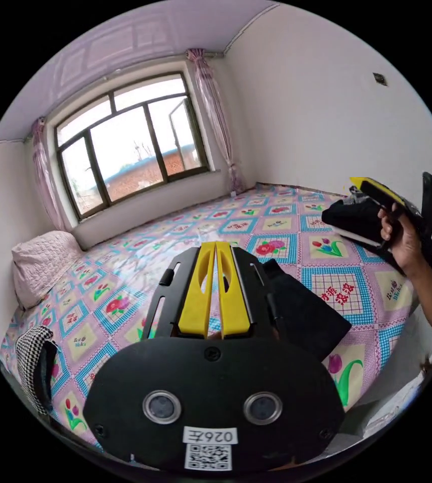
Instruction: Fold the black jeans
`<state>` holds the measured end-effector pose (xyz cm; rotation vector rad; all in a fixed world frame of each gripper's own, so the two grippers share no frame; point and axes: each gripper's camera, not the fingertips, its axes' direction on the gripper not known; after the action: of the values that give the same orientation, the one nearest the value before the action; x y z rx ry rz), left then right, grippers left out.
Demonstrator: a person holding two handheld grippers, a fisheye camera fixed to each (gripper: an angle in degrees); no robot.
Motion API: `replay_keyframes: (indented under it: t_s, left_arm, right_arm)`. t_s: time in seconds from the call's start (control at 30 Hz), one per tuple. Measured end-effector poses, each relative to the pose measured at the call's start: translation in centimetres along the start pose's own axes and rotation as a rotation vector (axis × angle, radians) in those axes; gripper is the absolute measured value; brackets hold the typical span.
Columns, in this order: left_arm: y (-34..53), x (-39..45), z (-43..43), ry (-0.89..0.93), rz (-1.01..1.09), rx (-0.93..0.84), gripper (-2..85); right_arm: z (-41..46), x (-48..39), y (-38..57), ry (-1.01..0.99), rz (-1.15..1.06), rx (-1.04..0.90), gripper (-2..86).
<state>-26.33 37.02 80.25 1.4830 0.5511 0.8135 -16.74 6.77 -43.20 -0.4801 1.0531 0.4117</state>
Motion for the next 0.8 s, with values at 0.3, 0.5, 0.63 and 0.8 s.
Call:
replay_keyframes:
  t_s: [0.3, 0.5, 0.63, 0.8]
  left_arm:
    - [-0.1, -6.8, -19.0, 0.313, 0.062, 0.315, -0.9]
    - [1.7, -11.0, -28.0, 0.486, 0.102, 0.642, -0.3]
    - [2.5, -13.6, -22.8, 0.838, -0.029, 0.658, 7.3]
    - [1.9, -10.9, -9.1, 1.103, -0.065, 0.276, 0.4]
  right_arm:
    - [-17.8, -7.7, -7.1, -0.031, 0.033, 0.276, -1.0]
    - [-18.8, -10.5, -7.1, -0.078, 0.095, 0.451, -0.8]
    - [-14.2, -8.9, -5.4, -0.219, 0.251, 0.255, -0.7]
    - [-4.7, -7.2, 2.2, -0.200, 0.478, -0.124, -0.9]
